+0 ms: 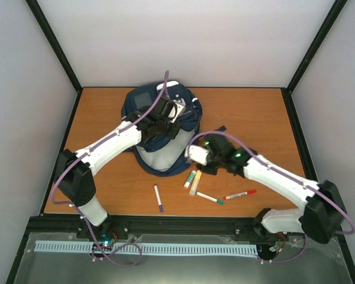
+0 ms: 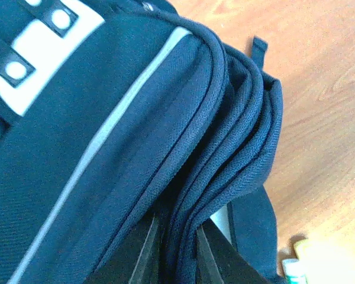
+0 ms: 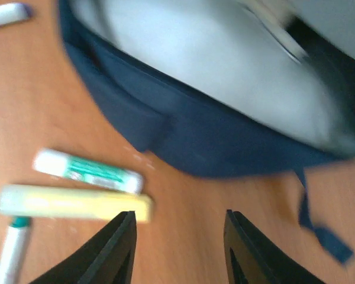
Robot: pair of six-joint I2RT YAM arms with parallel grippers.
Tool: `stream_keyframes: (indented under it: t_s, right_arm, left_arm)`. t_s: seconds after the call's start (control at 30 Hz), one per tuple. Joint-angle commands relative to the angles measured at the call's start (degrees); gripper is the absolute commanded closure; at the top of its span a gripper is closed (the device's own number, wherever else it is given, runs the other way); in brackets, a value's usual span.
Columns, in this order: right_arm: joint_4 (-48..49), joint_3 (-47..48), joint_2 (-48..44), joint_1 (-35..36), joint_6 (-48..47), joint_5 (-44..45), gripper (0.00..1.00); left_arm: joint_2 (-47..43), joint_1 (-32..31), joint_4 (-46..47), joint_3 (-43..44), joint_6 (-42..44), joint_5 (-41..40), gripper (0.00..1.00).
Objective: Pack the student bag
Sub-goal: Adjust the student bag at the center of the board.
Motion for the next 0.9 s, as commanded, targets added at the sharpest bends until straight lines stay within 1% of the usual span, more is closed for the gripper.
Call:
stream_keyframes:
  t_s: [0.0, 0.1, 0.13, 0.17, 0.2, 0.23, 0.27, 0.4, 0.5, 0.57, 0.6, 0.67, 0.7, 0.73, 0.8, 0.87]
  right_arm:
    - [-2.57, -1.36, -8.48, -11.41, 7.48, -7.89, 0.55]
    - [-0.96, -3.3, -13.67, -16.66, 11.2, -9.01, 0.48]
    - [-0.03, -4.25, -15.0, -18.53, 12.28, -10.18, 0.46]
    - [1.16, -5.45, -16.0, -20.12, 13.14, -11.27, 0.44]
    - [2.09, -6.47, -16.66, -21.56, 13.66, -11.67, 0.42]
    - [2.51, -7.09, -16.8, -22.46, 13.8, -11.5, 0.42]
    - [2.75, -7.23, -16.49, -23.37, 14.16, -10.93, 0.42]
    - [2.89, -6.53, -15.03, -26.2, 16.23, -11.83, 0.41]
    - [2.87, -6.22, -14.26, -26.34, 16.75, -11.95, 0.4]
    - [3.0, -6.48, -14.13, -26.45, 16.85, -11.96, 0.39]
    - [2.93, -6.64, -14.04, -26.44, 16.9, -12.2, 0.39]
    - [2.68, -6.74, -13.77, -26.43, 16.79, -12.56, 0.39]
    - [2.74, -6.89, -13.72, -26.43, 16.68, -12.59, 0.39]
    - [2.7, -6.95, -13.58, -26.42, 16.68, -12.43, 0.39]
    - [2.66, -6.82, -13.3, -26.44, 16.76, -11.94, 0.39]
    - [2.91, -7.07, -13.31, -26.43, 16.48, -11.58, 0.39]
  left_arm:
    - [1.23, 0.82, -0.49, -0.57, -4.63, 0.94, 0.82]
    - [-0.02, 0.81, 1.65, -3.93, -6.78, 4.67, 0.77]
    - [-0.48, 0.8, 2.16, -4.77, -7.49, 6.66, 0.71]
    - [-0.84, 0.8, 2.33, -5.23, -7.98, 7.77, 0.6]
    - [-1.16, 0.8, 2.07, -5.39, -8.65, 8.44, 0.44]
    - [-1.53, 0.8, 1.23, -5.27, -9.27, 8.94, 0.1]
    - [-1.92, 0.8, 0.3, -4.76, -9.63, 9.38, 0.02]
    - [-3.92, 0.8, -6.01, -1.06, -10.47, 7.14, 0.0]
    - [-6.1, 0.8, -8.91, 2.82, -12.35, 6.96, 0.0]
    - [-7.25, 0.8, -9.77, 7.18, -13.78, 10.43, 0.0]
    - [-7.58, 0.8, -10.04, 9.69, -14.34, 13.43, 0.0]
    - [-7.89, 0.81, -10.44, 14.53, -14.7, 22.78, 0.0]
    - [-8.44, 0.8, -9.81, 16.08, -15.44, 26.07, 0.0]
    - [-9.44, 0.82, -8.45, 16.91, -16.69, 27.92, 0.0]
    - [-11.76, 0.8, -5.44, 18.21, -20.51, 29.03, 0.0]
    - [-12.63, 0.8, -4.8, 21.81, -22.85, 30.78, 0.0]
